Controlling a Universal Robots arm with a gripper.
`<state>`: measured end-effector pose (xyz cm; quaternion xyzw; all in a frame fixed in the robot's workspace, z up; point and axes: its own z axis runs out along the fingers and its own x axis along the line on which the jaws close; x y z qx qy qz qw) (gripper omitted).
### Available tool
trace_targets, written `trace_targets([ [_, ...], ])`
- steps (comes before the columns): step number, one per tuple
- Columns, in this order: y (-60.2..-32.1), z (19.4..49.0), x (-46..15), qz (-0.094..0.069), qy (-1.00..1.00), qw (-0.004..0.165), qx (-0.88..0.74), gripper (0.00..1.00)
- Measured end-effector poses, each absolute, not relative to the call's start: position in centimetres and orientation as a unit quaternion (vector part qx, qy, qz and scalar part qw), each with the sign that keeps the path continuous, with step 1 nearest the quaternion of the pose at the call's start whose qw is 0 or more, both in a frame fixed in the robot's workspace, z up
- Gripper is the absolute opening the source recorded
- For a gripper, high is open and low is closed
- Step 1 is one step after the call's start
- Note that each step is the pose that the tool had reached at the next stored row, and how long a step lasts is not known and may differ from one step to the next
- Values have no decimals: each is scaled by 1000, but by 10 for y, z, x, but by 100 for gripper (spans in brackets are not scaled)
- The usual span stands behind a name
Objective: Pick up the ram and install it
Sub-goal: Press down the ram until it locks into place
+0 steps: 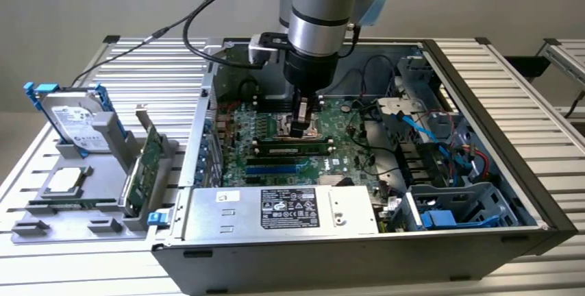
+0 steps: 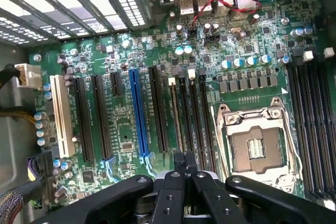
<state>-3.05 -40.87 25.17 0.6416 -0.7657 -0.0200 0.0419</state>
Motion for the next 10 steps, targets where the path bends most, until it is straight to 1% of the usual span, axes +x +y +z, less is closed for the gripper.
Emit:
trace_targets([
  [10, -408, 252, -30, -11, -799, 27, 600, 11],
])
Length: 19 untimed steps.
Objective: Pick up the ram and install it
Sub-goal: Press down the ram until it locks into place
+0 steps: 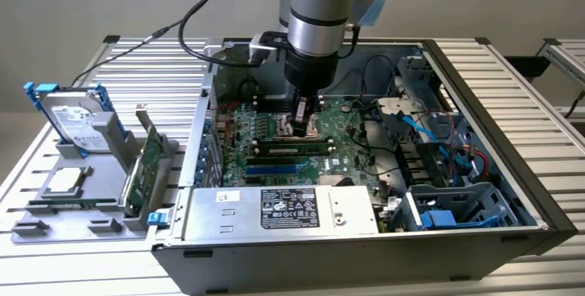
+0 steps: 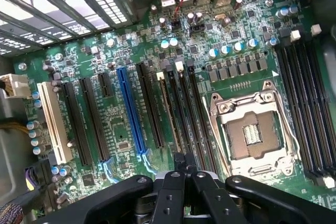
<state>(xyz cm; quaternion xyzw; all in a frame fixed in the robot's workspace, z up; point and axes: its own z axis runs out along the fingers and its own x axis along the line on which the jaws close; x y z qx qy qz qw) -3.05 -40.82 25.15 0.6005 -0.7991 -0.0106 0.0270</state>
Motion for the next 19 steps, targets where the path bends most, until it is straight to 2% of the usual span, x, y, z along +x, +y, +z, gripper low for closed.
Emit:
trace_targets([
  [19, -408, 250, -30, 0, -864, 8, 503, 11],
])
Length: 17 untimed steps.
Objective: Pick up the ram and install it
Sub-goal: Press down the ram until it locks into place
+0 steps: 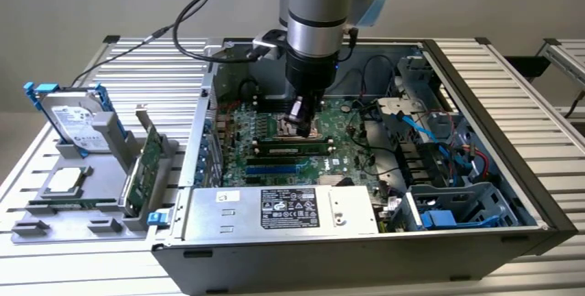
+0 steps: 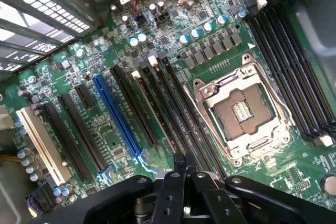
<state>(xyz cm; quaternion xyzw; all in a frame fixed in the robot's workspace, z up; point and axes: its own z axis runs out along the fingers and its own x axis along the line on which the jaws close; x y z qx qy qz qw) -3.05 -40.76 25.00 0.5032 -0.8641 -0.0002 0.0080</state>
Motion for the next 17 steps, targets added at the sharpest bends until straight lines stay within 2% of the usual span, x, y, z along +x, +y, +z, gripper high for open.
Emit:
trace_targets([
  [17, -407, 248, -30, 4, -913, 0, 408, 11],
])
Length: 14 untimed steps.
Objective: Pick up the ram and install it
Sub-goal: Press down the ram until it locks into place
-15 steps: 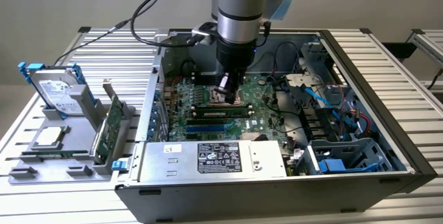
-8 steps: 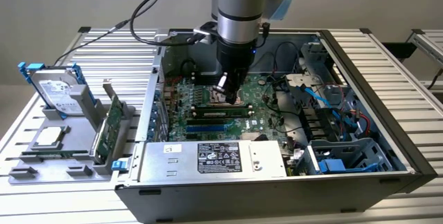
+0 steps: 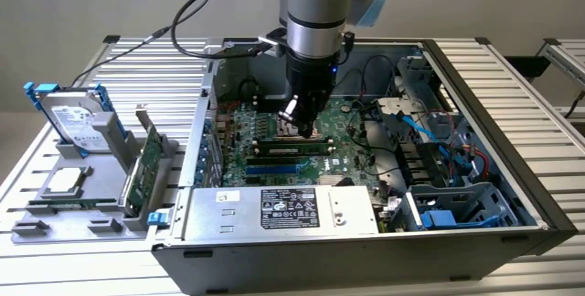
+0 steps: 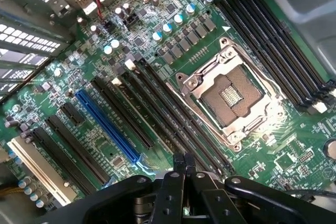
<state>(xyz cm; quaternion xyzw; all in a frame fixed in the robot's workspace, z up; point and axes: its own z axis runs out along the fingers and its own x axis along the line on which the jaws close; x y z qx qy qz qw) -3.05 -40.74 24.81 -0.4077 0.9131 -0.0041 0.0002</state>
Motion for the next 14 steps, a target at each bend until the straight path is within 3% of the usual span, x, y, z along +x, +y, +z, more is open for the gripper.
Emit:
trace_targets([
  [14, -407, 253, -31, -4, 941, 0, -340, 11],
])
